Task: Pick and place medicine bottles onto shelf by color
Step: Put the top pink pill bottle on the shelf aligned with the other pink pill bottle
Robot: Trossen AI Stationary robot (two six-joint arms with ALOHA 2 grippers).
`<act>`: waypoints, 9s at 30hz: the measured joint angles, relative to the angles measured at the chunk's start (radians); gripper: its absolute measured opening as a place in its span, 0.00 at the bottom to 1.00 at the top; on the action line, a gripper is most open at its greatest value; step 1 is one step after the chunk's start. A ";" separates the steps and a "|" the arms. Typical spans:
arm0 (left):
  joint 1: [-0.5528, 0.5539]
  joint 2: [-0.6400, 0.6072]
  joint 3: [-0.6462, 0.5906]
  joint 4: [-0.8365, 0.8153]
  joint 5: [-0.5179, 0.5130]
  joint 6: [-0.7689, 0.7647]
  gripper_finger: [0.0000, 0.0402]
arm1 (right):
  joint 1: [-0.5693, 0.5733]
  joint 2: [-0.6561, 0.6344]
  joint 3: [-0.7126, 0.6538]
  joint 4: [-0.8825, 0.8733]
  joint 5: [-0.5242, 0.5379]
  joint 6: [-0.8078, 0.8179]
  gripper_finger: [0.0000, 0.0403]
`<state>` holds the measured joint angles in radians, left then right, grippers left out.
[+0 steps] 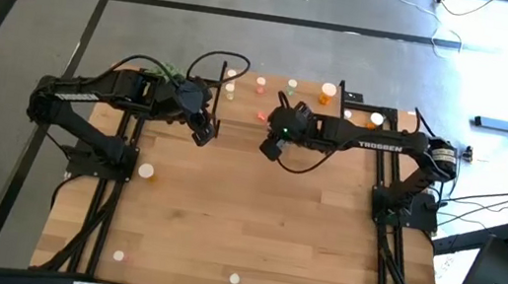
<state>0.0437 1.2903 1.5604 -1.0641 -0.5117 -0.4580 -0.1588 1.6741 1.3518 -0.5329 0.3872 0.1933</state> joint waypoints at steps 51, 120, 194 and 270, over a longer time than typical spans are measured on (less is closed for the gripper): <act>0.011 0.000 0.000 0.000 0.000 -0.001 0.37 | -0.062 0.029 -0.001 0.039 -0.096 0.021 0.43; 0.011 0.000 0.000 0.000 0.000 -0.001 0.37 | -0.172 0.045 0.290 -0.351 -0.291 -0.097 0.32; 0.245 0.296 0.000 0.559 0.467 0.851 0.37 | -0.076 0.045 0.484 -0.666 -0.249 -0.359 0.32; 0.268 0.412 0.000 0.632 0.554 0.887 0.22 | -0.073 0.045 0.484 -0.624 -0.250 -0.361 0.32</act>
<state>0.3115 1.7027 1.5604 -0.4326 0.0418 0.4290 -0.2321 1.7195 1.8362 -1.1568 0.1375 -0.1673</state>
